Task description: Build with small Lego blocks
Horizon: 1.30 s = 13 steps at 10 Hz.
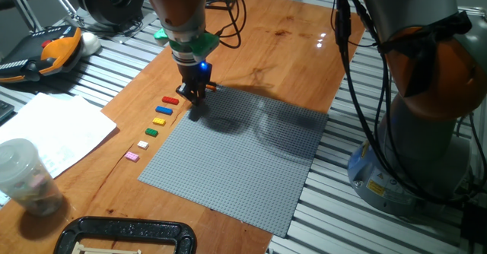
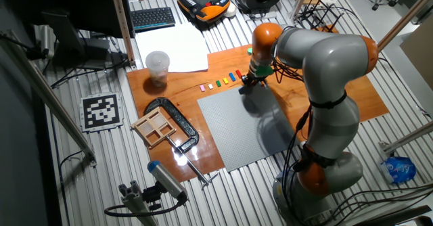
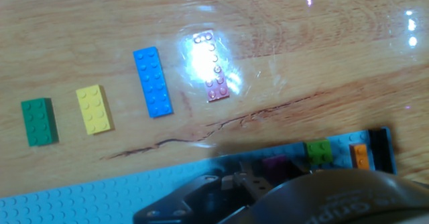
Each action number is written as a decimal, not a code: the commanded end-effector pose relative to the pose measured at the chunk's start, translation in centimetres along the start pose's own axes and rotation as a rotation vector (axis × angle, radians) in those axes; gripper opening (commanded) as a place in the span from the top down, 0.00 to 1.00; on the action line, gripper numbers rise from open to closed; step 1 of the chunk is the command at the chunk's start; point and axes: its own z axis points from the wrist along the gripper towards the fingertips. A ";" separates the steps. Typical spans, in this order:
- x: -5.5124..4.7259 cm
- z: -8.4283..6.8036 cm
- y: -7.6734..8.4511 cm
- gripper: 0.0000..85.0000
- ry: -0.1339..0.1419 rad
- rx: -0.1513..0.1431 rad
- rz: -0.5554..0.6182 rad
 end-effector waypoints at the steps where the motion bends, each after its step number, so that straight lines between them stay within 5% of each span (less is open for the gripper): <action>1: -0.2 -0.4 -0.1 0.60 -0.003 0.005 -0.001; 4: -0.5 -1.0 -0.3 0.60 0.012 0.008 -0.002; 5: -0.5 -1.0 -0.2 0.80 0.015 0.008 -0.002; 10: -0.4 -1.0 -0.2 0.80 0.025 0.015 -0.031; 11: -0.3 -0.9 -0.2 1.00 0.025 0.018 -0.037; 13: -0.1 -0.7 -0.4 1.00 0.025 0.015 -0.040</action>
